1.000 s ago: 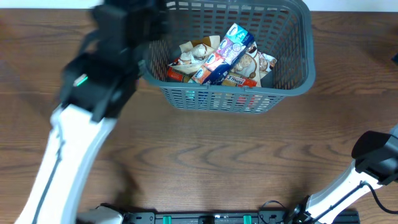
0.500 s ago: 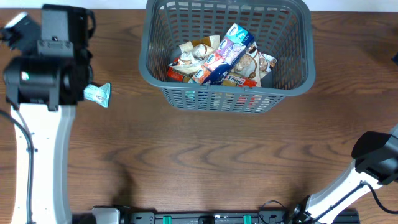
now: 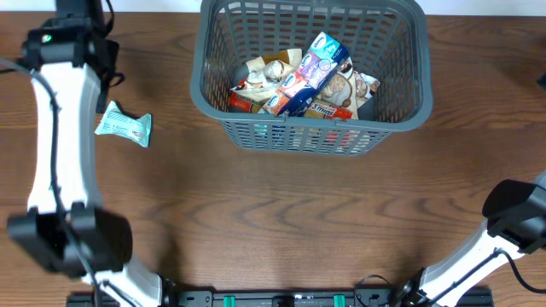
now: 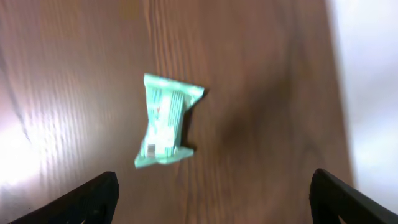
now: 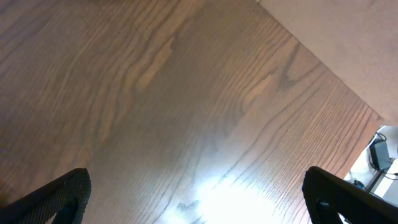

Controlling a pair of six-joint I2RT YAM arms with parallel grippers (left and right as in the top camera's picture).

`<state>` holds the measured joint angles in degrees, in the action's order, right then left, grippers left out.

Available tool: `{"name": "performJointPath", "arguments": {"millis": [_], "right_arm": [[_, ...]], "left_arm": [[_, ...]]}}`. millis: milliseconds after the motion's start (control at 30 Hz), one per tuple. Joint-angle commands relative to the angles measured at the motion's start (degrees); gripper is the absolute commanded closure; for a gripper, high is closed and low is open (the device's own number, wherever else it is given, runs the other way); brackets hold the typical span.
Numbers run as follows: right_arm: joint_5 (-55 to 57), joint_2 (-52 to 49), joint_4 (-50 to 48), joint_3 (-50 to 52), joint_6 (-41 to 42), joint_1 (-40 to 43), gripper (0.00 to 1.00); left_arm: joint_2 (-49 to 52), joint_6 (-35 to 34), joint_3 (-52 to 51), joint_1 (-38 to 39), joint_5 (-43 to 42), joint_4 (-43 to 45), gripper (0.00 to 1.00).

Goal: Pack container
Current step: 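Open the left gripper over the basket and move toward the green wipes, then grasp the mint-green wipes pouch with the left gripper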

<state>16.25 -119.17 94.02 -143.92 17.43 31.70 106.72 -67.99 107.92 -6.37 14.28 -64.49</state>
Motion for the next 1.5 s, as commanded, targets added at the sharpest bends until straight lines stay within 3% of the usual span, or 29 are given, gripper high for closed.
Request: {"name": "performJointPath", "arguments": {"millis": [0,267,633,900,1467], "right_arm": [[0.22,0.76,0.04,0.15,0.76,0.35,0.01],[0.22,0.76,0.04,0.15,0.76,0.35,0.01],[0.22,0.76,0.04,0.15,0.76,0.35,0.01],[0.22,0.76,0.04,0.15,0.76,0.35,0.01],[0.22,0.76,0.04,0.15,0.76,0.37,0.01]], "left_arm": [[4.98,-1.99,-0.35,-1.36,-7.04,-1.07,0.15],[12.33,2.62,-0.55,-2.58,-12.04,-3.58,0.19],[13.09,6.49,-0.92,-5.81,-12.20,-3.61,0.19],[13.09,6.47,-2.64,-10.25,-13.88,-3.52,0.19],[13.14,6.67,-7.34,-9.29,-15.61,3.78,0.19]]}}
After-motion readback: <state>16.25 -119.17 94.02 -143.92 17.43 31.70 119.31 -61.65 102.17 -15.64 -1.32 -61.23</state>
